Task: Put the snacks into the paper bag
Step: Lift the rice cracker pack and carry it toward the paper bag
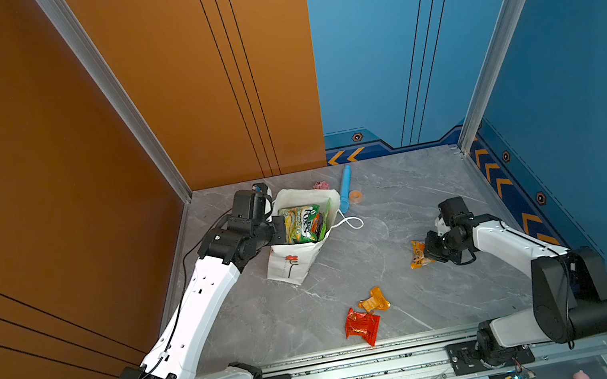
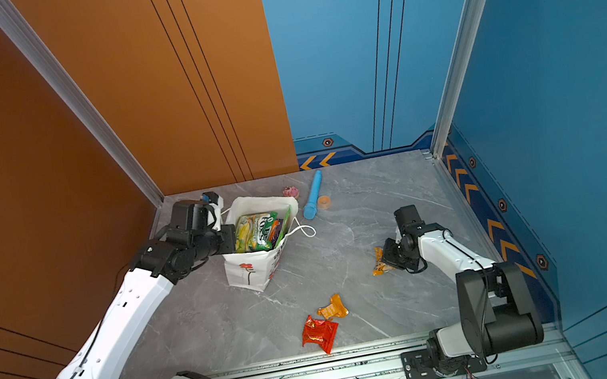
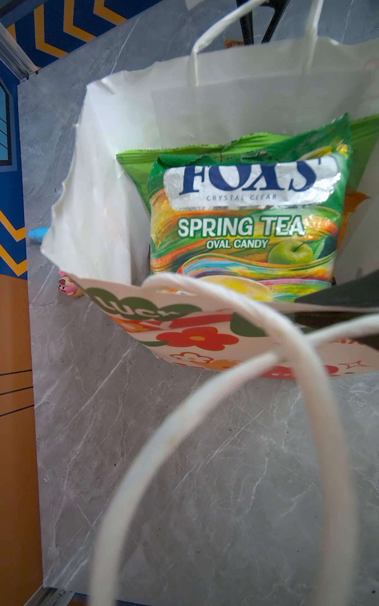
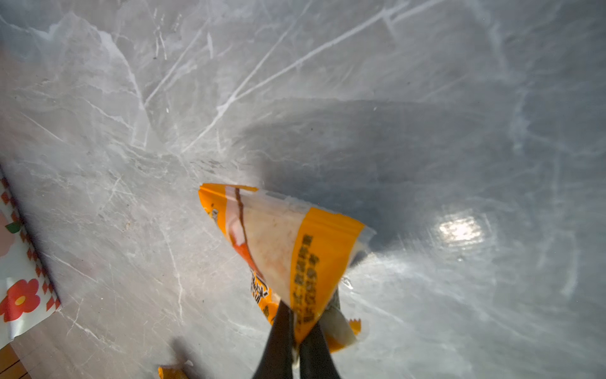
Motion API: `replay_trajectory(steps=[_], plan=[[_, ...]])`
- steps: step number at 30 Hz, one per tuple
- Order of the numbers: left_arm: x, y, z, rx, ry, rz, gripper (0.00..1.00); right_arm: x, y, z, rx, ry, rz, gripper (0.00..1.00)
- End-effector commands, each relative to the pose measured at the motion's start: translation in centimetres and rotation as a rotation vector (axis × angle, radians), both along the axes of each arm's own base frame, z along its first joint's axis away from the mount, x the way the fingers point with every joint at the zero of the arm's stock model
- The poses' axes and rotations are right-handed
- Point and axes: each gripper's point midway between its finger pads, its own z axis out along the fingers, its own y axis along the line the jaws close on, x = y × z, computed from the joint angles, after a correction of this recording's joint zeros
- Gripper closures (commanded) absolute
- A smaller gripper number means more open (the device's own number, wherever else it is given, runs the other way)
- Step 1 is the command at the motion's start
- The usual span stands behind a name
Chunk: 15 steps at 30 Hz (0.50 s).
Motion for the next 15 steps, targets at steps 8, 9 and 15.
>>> replay_trajectory(steps=[8, 9, 15], plan=[[0.6, -0.3, 2.1, -0.012, -0.088, -0.015, 1.00, 0.2, 0.6, 2.9, 0.030, -0.078, -0.013, 0.95], [0.6, -0.3, 2.1, -0.012, -0.089, -0.015, 1.00, 0.2, 0.8, 3.3, 0.040, -0.084, -0.013, 0.95], [0.6, -0.3, 2.1, -0.014, -0.089, -0.017, 1.00, 0.5, 1.7, 8.6, 0.060, -0.211, -0.015, 0.95]])
